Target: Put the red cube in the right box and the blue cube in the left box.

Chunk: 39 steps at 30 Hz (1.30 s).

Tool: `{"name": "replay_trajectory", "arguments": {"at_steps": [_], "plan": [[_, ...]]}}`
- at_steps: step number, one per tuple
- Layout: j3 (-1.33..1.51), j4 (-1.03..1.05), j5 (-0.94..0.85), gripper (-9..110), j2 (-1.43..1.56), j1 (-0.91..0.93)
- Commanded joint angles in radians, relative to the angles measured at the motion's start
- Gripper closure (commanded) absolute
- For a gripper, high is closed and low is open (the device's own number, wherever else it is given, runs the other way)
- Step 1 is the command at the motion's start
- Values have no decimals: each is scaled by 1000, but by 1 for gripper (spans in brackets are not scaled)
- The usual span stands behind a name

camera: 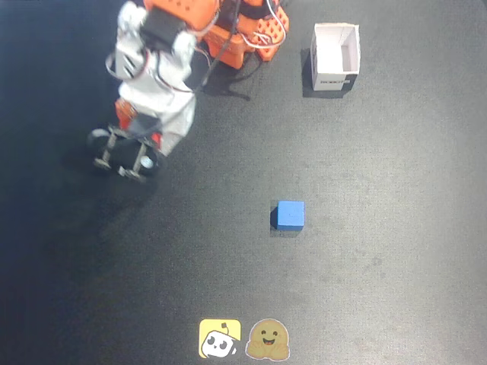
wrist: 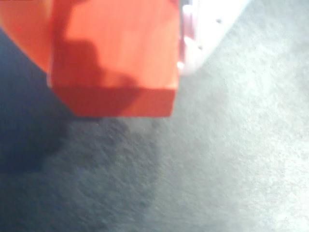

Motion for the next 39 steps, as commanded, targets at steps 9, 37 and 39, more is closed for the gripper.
{"name": "replay_trajectory", "arguments": {"at_steps": [9, 37, 39], "plan": [[-26, 193, 58, 90, 202, 219], [114, 393, 40, 88, 499, 592], [110, 397, 51, 88, 495, 597]]}}
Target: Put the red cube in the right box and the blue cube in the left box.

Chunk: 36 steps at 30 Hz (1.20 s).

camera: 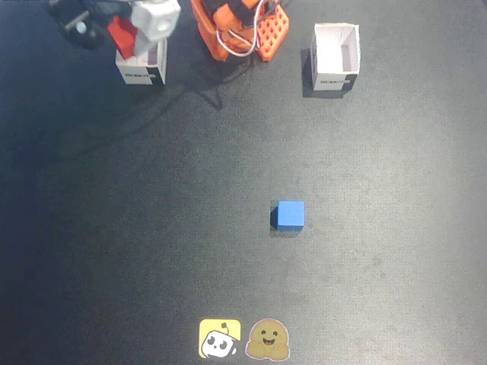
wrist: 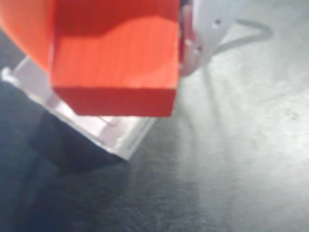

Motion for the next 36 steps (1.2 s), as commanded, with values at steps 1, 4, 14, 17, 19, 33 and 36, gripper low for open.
{"name": "replay_trajectory", "arguments": {"at_steps": [1, 4, 14, 17, 19, 33, 36], "plan": [[-9, 5, -3, 88, 14, 31], [-11, 3, -11, 88, 5, 57], [-8, -3, -5, 86, 5, 51], [-6, -6, -5, 85, 5, 46], [-6, -6, -5, 84, 5, 37], [14, -21, -25, 96, 37, 43], [8, -48, -48, 96, 23, 34]]}}
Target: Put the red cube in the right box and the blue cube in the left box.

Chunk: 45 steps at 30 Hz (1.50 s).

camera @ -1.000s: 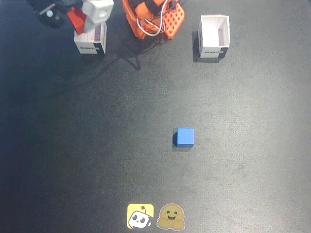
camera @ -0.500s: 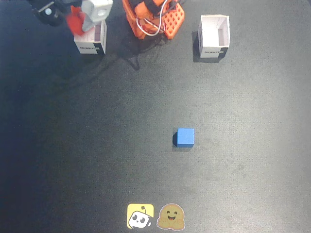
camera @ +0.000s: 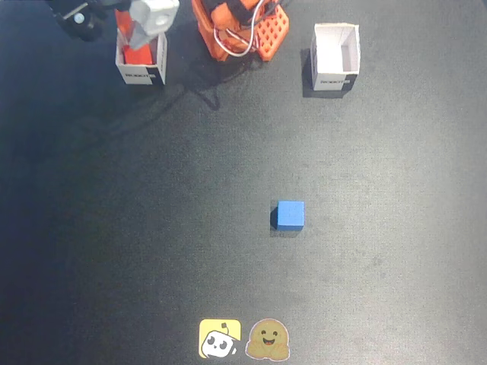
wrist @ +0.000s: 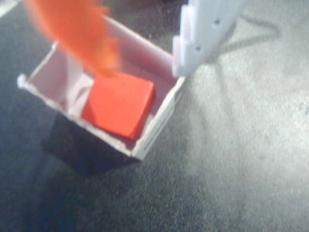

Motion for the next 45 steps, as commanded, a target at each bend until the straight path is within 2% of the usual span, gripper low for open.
{"name": "replay_trajectory", "arguments": {"at_steps": [1, 7, 13, 27, 45], "plan": [[-15, -46, -32, 96, -15, -26], [-60, -109, -63, 101, -110, -98], [-83, -117, -25, 101, -121, -227], [-123, -141, 48, 101, -175, -661], [-86, -258, 92, 100, -250, -1091]]}}
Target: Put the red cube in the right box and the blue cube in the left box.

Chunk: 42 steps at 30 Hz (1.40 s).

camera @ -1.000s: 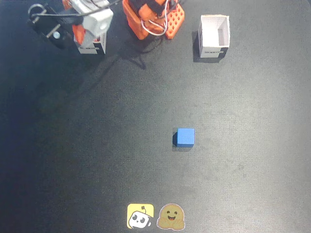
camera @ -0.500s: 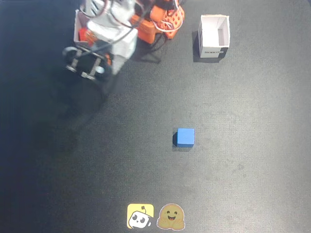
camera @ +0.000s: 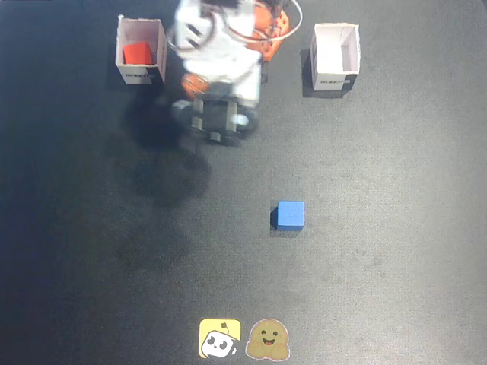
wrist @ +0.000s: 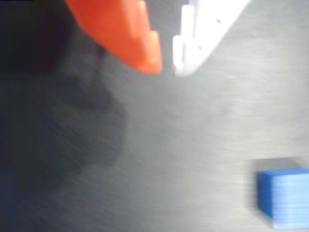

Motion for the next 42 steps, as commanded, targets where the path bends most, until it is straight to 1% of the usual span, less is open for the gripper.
{"name": "replay_trajectory", "arguments": {"at_steps": [1, 5, 11, 21, 28, 42], "plan": [[-11, -48, 0, 100, -69, -54], [15, -101, -3, 100, -117, -114], [12, -138, -15, 101, -233, -141], [31, -158, -25, 99, -244, -150], [18, -201, 38, 97, -270, -212], [-126, -296, 121, 90, -480, -308]]}}
